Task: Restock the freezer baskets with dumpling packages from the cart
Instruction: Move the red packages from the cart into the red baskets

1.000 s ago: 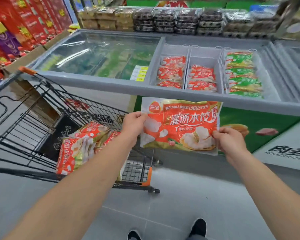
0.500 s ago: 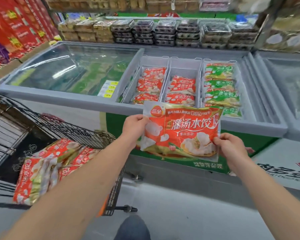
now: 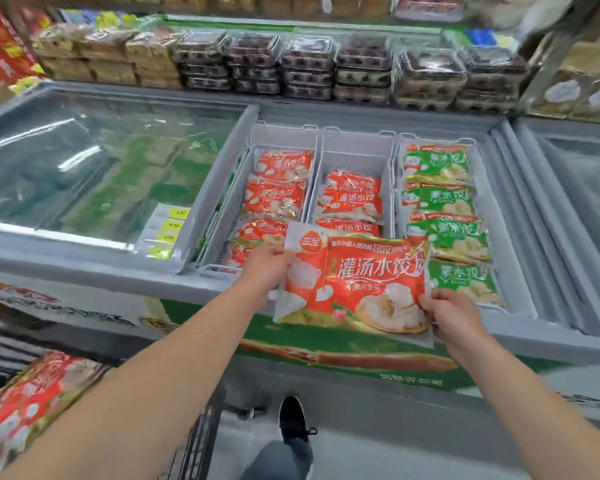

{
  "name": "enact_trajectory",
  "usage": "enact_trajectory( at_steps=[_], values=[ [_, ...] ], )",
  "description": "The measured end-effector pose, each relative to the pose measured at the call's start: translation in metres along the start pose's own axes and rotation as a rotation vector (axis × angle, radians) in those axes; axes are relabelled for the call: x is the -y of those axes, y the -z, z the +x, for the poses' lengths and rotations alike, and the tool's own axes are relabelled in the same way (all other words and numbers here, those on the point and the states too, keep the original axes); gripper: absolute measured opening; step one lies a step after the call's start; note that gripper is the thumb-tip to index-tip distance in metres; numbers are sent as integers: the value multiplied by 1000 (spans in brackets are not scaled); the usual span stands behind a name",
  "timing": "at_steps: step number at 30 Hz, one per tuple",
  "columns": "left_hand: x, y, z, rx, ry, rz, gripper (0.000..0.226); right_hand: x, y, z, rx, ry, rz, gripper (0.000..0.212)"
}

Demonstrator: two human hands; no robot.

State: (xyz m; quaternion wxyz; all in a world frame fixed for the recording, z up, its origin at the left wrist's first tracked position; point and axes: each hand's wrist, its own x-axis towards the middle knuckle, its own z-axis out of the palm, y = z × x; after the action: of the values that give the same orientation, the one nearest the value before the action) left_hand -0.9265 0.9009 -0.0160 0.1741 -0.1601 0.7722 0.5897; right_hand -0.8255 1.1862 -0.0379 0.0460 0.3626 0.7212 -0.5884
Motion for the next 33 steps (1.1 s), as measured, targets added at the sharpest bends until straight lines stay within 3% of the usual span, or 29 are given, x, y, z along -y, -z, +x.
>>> enact_trajectory(
  at_steps=[4,9,14,17,18,20,21,25,31,33],
  values=[
    [-18,-4,63,16,55,28,12,28,-21,48,-40,-27,-31,20],
    [-33,-21,124,19,129,-18,14,61,-39,98,20,-113,71,7],
    [-64,-50,198,36,271,-126,20,93,-45,183,29,-129,-7,11],
    [-86,-70,239,12,320,-139,12,109,-50,237,76,-124,-48,14],
    [-90,-77,253,16,330,-149,17,116,-52,250,69,-120,-64,16],
    [-89,-87,289,25,330,-130,52,130,-58,274,53,-111,-100,15],
    [-89,-92,305,36,325,-122,55,136,-61,284,46,-109,-107,13],
    [-120,-106,352,8,277,-53,6,157,-78,341,22,-73,-164,14],
    [-144,-126,444,35,277,-7,19,182,-104,425,-14,-109,-185,12],
    [-158,-134,468,52,249,43,7,190,-112,452,-22,-118,-211,10]
  ],
)
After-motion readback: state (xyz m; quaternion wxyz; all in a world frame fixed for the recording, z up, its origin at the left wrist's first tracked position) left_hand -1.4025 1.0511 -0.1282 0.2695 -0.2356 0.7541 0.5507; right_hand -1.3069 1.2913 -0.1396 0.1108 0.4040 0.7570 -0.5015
